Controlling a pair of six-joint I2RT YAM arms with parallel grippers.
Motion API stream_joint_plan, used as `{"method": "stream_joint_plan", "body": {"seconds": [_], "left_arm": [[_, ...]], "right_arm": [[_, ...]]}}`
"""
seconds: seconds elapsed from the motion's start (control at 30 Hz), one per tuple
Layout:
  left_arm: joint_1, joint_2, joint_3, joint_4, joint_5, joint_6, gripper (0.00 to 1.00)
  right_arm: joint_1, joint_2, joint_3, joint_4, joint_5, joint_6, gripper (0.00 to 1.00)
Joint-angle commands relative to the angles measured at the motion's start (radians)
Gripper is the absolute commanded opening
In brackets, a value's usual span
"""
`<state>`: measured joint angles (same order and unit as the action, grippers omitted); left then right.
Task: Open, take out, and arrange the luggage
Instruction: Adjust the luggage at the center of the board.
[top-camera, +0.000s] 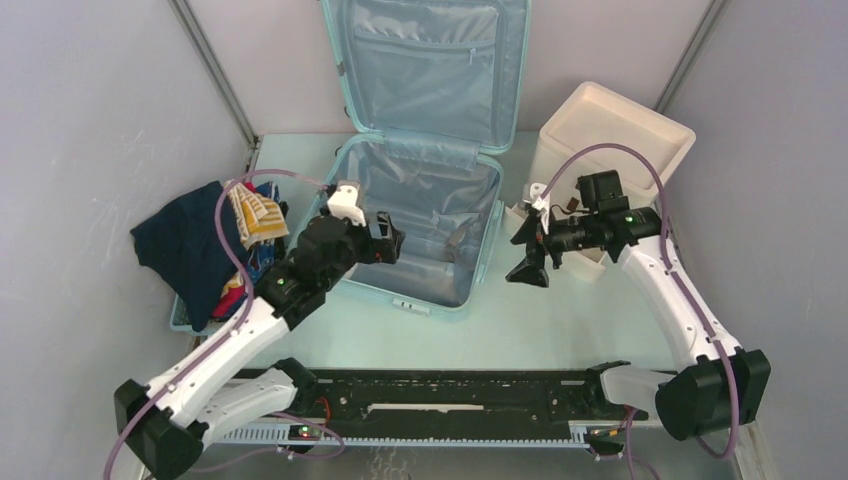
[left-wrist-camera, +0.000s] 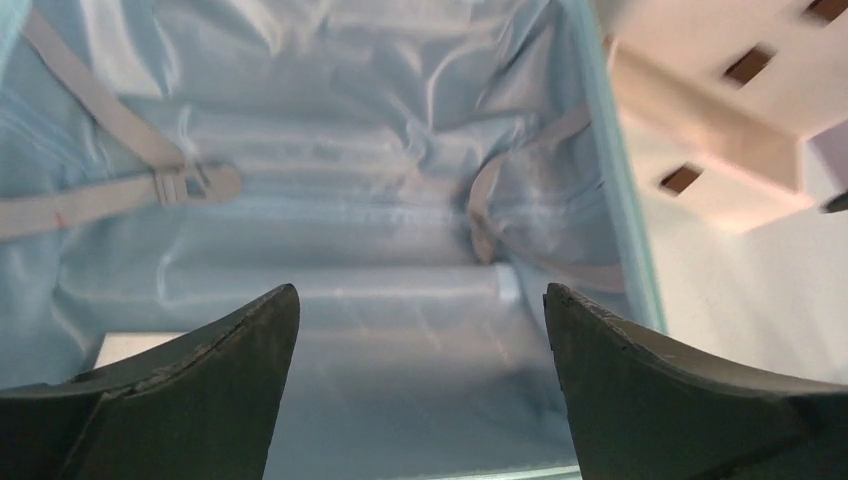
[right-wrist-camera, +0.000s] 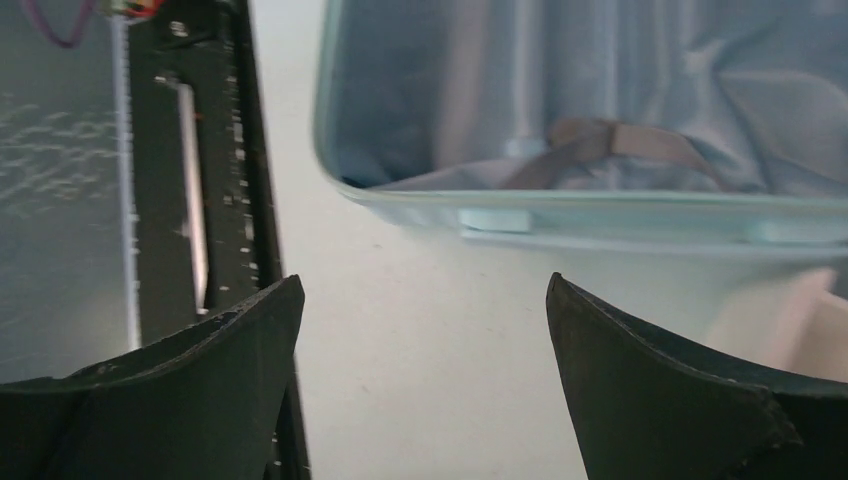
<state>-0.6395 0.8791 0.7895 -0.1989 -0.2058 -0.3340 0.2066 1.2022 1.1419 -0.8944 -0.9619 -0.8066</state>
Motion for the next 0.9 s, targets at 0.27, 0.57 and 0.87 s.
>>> {"method": "stream_joint_plan", "body": {"seconds": [0.27, 0.57, 0.87], "left_arm": [[0.023, 0.045, 0.071, -0.151, 0.117, -0.124, 0.97], [0.041, 0.069, 0.43, -0.233, 0.197, -0.475, 1.0], [-0.125, 0.21, 0.935, -0.575, -0.045, -0.635, 1.0]], "right_arm": [[-0.04, -0.021, -0.024, -0.014, -0.16, 0.064, 1.0], [-0.101, -0.09, -0.042, -0.013, -0.166, 0.031, 1.0], [-0.155, -0.093, -0.074, 0.033, -0.181, 0.046, 1.0]]}}
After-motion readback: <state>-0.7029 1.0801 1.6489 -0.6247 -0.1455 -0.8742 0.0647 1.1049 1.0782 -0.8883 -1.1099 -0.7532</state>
